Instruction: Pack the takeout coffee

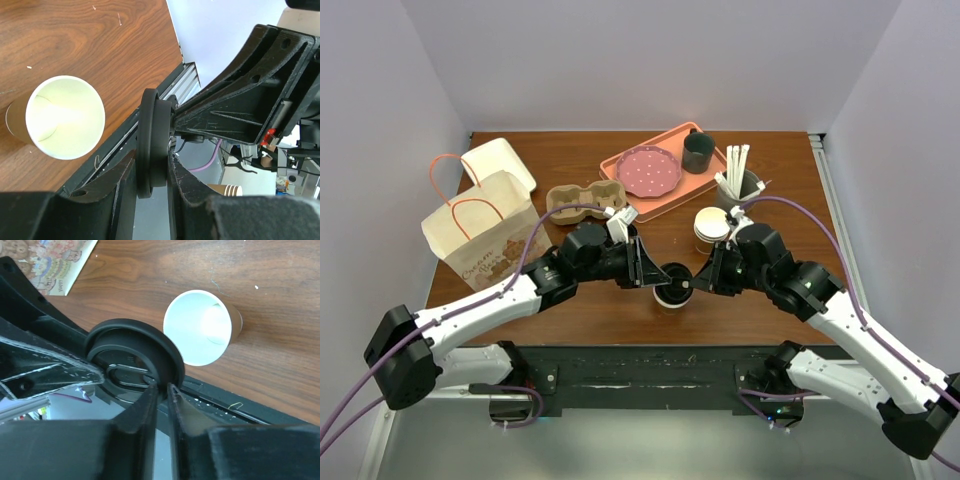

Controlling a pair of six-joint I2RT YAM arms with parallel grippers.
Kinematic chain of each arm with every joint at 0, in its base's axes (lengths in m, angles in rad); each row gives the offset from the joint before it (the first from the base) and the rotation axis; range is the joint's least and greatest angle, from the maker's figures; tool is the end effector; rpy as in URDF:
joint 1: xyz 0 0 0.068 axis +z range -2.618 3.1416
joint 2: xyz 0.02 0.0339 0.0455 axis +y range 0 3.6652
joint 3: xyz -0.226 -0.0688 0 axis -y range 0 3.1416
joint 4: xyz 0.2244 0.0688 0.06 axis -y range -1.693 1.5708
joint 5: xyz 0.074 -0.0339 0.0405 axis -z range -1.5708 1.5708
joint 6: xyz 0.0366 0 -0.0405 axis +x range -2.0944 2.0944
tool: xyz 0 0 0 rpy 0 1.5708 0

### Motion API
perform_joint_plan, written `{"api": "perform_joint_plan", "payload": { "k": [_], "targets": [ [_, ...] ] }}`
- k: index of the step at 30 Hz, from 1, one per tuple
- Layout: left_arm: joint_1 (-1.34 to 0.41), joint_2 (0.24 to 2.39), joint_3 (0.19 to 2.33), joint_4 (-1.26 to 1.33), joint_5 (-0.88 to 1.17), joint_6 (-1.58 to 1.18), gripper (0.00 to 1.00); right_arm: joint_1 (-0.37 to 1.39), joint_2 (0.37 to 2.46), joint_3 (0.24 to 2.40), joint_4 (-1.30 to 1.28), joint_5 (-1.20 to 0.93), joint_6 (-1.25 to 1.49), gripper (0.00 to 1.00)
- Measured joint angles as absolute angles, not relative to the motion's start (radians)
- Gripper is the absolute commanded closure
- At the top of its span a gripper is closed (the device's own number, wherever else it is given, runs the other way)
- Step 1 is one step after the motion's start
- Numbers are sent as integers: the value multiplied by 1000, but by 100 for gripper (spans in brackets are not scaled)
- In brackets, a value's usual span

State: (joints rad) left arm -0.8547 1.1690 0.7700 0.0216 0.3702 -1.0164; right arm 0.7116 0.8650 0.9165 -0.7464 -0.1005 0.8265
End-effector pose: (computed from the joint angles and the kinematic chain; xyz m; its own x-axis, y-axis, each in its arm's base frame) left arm 0.1621 -0.2065 0.2498 -0.9130 -0.1582 -0.3760 0.2808 0.4249 -0.8606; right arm 0.1333 0.1198 0.2863 -0.8494 0.2339 -0.4731 -0.1230 0.7839 0.6085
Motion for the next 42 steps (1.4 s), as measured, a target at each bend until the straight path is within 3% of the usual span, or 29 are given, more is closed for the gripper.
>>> {"api": "perform_joint_plan", "payload": {
  "k": [5, 10, 14, 17, 20, 21, 25, 28, 31, 42],
  "targets": [
    [-853, 1181, 770, 36, 371, -1031, 78, 711, 876, 916, -746, -100, 825, 94],
    [-853, 1182, 770, 36, 371, -1034, 78, 712, 885, 916, -748, -101, 825, 80],
    [-853, 1182, 770, 43, 371, -1037, 78, 712, 888, 916, -748, -104, 825, 79],
    [-853, 1182, 770, 44, 371, -1037, 78, 713, 893, 916, -748, -104, 825, 83],
    [-853, 1182, 770, 44, 371, -1038, 78, 715, 896, 916, -748, -104, 826, 98],
    [-853, 1182, 770, 45, 371, -1038, 75, 716, 896, 916, -748, -102, 827, 100],
    [-853, 1182, 770, 51, 378, -1037, 47, 721, 894, 916, -749, -94, 830, 100],
    [-853, 1179, 770, 46, 381, -1024, 38, 721, 894, 917, -752, -95, 830, 100],
    [-852, 1169, 776, -6, 360, -972, 33, 725, 905, 934, -785, -92, 827, 100],
    [-691, 1072, 828, -261, 249, -763, 31, 826, 1147, 1211, -1036, 66, 785, 100]
  ]
}}
